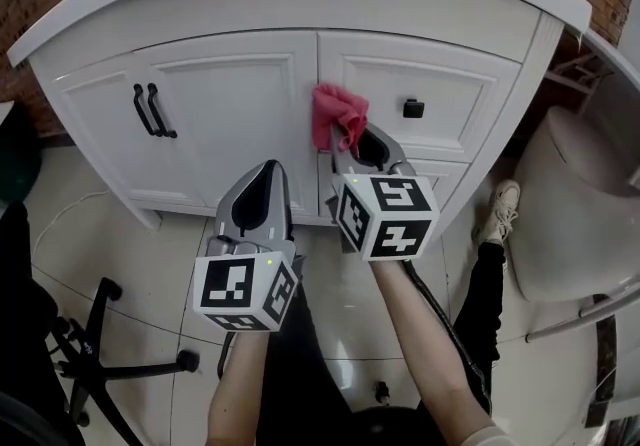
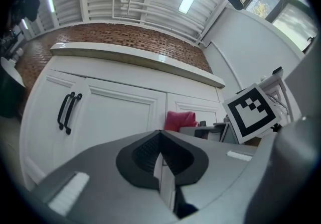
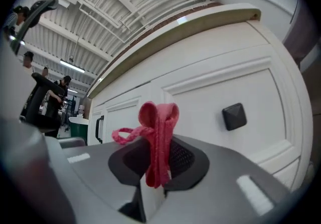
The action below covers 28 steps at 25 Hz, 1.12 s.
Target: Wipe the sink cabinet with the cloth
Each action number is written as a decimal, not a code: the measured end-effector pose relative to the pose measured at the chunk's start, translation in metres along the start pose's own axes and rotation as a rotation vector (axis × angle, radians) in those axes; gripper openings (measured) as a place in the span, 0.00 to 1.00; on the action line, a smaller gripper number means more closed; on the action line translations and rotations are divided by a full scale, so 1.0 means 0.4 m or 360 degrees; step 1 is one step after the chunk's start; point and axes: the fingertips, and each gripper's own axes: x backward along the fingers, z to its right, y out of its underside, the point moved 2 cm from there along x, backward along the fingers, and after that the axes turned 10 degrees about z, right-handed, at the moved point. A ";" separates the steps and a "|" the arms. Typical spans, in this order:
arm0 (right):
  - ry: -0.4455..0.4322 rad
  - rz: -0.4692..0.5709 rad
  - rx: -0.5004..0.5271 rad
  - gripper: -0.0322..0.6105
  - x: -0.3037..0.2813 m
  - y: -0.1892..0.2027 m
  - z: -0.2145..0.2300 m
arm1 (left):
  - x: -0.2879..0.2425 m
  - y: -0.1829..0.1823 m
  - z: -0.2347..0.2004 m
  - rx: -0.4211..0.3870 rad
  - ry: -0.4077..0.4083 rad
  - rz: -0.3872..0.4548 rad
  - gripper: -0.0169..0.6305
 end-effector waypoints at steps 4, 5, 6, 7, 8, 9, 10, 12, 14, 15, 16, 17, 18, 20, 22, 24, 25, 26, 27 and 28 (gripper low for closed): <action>0.0169 0.0015 0.0048 0.14 0.069 -0.034 0.134 | -0.035 0.013 0.066 0.0034 0.0067 0.0008 0.05; 0.0199 0.0015 0.0054 0.14 0.090 -0.043 0.173 | -0.046 0.019 0.096 0.0040 0.0094 0.0006 0.05; 0.0221 0.0012 0.0060 0.14 0.111 -0.052 0.208 | -0.058 0.026 0.130 0.0042 0.0127 0.0003 0.05; 0.0247 0.0011 0.0077 0.14 0.132 -0.061 0.243 | -0.069 0.034 0.167 0.0043 0.0163 -0.0001 0.05; 0.0287 0.0016 0.0104 0.14 0.154 -0.072 0.279 | -0.081 0.042 0.206 0.0049 0.0199 -0.0005 0.05; 0.0339 0.0026 0.0127 0.14 0.177 -0.084 0.320 | -0.091 0.051 0.245 0.0060 0.0235 -0.0010 0.05; 0.0398 0.0041 0.0128 0.14 0.200 -0.096 0.369 | -0.100 0.060 0.283 0.0074 0.0267 -0.0017 0.05; 0.0511 0.0067 0.0084 0.14 0.247 -0.118 0.478 | -0.110 0.078 0.354 0.0098 0.0321 -0.0031 0.05; 0.0615 0.0072 0.0070 0.14 0.300 -0.134 0.579 | -0.111 0.095 0.412 0.0106 0.0366 -0.0045 0.05; 0.0658 0.0072 0.0076 0.14 0.325 -0.141 0.619 | -0.112 0.103 0.432 0.0109 0.0383 -0.0054 0.05; 0.0688 0.0074 0.0081 0.14 0.346 -0.148 0.646 | -0.113 0.109 0.446 0.0117 0.0391 -0.0062 0.05; 0.0701 0.0079 0.0084 0.14 0.362 -0.155 0.660 | -0.115 0.115 0.453 0.0128 0.0393 -0.0070 0.05; 0.0699 0.0085 0.0089 0.14 0.373 -0.159 0.660 | -0.116 0.121 0.455 0.0139 0.0389 -0.0075 0.05; 0.0646 0.0091 0.0099 0.14 0.378 -0.156 0.619 | -0.112 0.132 0.447 0.0149 0.0368 -0.0079 0.05; 0.0538 0.0082 0.0089 0.14 0.353 -0.131 0.535 | -0.104 0.139 0.422 0.0149 0.0337 -0.0082 0.05; 0.0398 0.0043 0.0066 0.14 0.301 -0.077 0.422 | -0.092 0.142 0.374 0.0150 0.0295 -0.0095 0.05; 0.0328 0.0013 0.0050 0.14 0.270 -0.042 0.362 | -0.085 0.142 0.340 0.0144 0.0266 -0.0101 0.05; 0.0260 -0.0017 0.0022 0.14 0.237 -0.006 0.303 | -0.078 0.142 0.301 0.0132 0.0233 -0.0104 0.05; 0.0194 -0.0040 -0.0018 0.14 0.204 0.028 0.246 | -0.071 0.142 0.258 0.0119 0.0193 -0.0107 0.05; 0.0124 -0.0056 -0.0063 0.14 0.171 0.060 0.189 | -0.062 0.141 0.210 0.0108 0.0149 -0.0108 0.05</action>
